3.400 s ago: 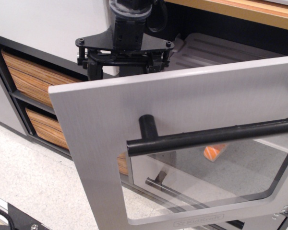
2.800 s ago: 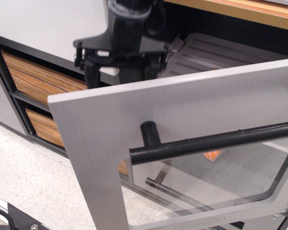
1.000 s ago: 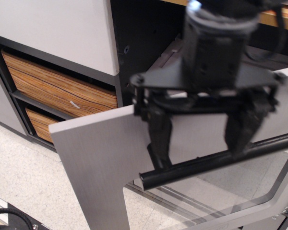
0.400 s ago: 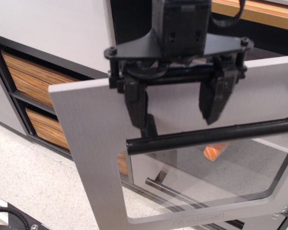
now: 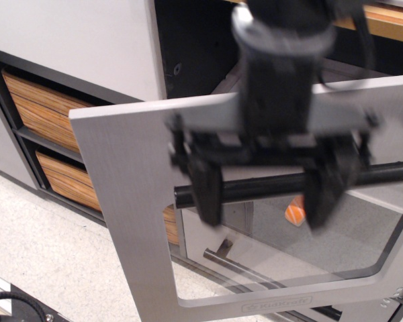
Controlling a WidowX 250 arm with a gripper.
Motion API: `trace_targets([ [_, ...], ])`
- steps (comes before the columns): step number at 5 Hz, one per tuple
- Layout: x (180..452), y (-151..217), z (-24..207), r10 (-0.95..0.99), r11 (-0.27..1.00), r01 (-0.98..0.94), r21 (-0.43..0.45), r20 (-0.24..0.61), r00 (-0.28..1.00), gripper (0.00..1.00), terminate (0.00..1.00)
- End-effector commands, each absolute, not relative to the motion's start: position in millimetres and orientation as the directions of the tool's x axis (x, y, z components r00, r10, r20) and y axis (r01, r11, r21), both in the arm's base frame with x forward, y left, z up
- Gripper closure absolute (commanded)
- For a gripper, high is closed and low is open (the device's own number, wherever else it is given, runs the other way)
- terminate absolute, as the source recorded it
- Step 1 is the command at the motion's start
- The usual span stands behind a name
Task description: Close oven
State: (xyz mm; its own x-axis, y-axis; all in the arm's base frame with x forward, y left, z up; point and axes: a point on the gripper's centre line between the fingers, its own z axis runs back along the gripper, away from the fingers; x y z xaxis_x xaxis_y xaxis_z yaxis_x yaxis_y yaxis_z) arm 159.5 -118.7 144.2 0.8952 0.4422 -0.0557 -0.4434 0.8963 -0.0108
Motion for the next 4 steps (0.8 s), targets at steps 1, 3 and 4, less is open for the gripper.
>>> trace_targets([
  [1,149,-146,84,0.388,0.922,-0.386,0.035,-0.062,0.92,0.0,0.0],
  [3,162,-135,53,0.406,0.91,-0.404,0.09,-0.01,0.914,0.0,0.0],
  [4,177,-122,64,0.448,0.892,-0.448,0.052,0.013,0.894,0.0,0.0],
])
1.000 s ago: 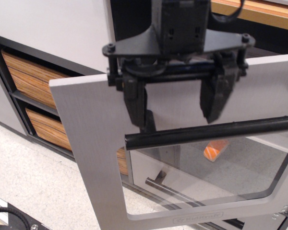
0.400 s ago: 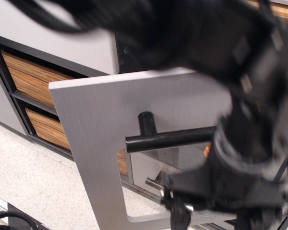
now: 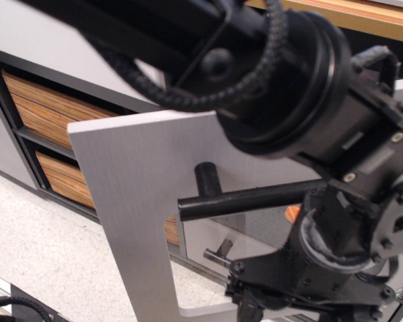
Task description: Close oven
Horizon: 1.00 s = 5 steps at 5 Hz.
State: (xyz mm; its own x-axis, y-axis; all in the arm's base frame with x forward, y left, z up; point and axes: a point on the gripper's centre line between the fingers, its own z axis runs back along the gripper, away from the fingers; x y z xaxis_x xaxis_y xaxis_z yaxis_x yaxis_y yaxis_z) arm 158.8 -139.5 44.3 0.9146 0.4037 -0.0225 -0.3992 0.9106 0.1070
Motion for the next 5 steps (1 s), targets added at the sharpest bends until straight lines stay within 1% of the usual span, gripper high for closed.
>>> trace_targets([
  [1,191,-107,74,0.486,0.873,-0.486,0.025,0.025,0.874,0.0,0.0],
  [2,201,-90,76,0.488,0.873,-0.488,0.007,0.019,0.873,0.0,0.0],
  [3,216,-73,79,0.523,0.852,-0.524,-0.002,0.057,0.851,0.0,0.0],
  [5,245,-55,83,0.604,0.796,-0.605,-0.013,0.073,0.794,0.0,0.0],
])
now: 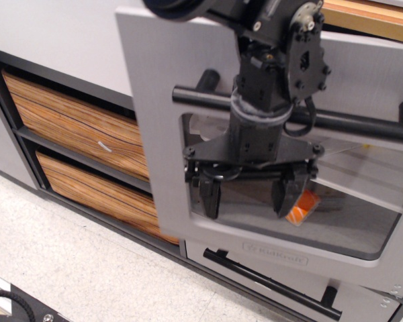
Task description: Close oven
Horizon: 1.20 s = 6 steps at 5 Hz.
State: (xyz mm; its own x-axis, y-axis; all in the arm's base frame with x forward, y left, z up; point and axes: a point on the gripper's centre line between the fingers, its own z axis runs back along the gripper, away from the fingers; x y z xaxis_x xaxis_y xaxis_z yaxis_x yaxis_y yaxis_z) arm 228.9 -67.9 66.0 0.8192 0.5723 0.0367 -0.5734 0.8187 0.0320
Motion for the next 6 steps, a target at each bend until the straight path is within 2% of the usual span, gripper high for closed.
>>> trace_targets([
  [1,253,-55,85,0.619,0.784,-0.62,-0.014,0.077,0.781,0.0,0.0],
  [3,260,-53,93,0.628,0.777,-0.628,-0.036,0.093,0.772,0.0,0.0],
  [6,252,-51,99,0.611,0.79,-0.612,-0.038,0.116,0.783,0.0,0.0],
])
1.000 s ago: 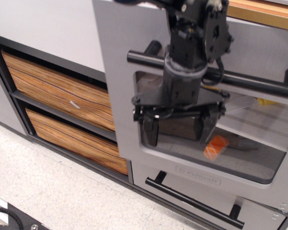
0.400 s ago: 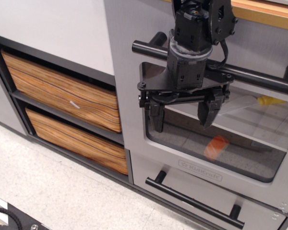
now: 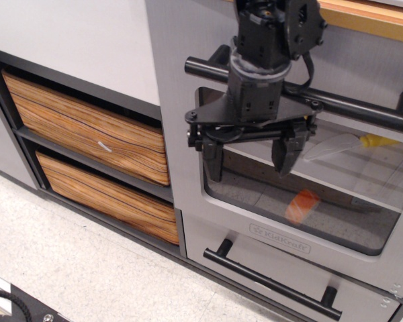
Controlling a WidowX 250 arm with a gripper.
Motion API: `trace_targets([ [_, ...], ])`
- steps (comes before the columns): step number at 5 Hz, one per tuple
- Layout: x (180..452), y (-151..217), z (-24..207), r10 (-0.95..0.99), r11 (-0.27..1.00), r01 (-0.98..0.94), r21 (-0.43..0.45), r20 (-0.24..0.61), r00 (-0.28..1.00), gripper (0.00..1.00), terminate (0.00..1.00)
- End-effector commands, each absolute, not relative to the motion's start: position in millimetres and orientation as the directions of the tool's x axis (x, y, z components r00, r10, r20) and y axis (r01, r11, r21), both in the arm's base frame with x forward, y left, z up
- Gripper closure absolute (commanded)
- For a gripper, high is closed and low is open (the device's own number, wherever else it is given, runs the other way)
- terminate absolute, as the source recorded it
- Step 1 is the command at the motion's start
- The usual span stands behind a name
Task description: Close oven
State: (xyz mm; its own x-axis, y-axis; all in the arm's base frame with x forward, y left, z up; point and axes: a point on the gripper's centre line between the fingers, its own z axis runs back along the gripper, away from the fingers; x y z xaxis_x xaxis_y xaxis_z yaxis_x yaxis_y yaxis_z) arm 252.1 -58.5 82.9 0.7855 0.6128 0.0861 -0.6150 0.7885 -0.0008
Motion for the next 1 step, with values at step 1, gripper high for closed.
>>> trace_targets([
  [1,251.9,-50.6,98.9,0.611,0.79,-0.612,-0.038,0.116,0.783,0.0,1.0],
])
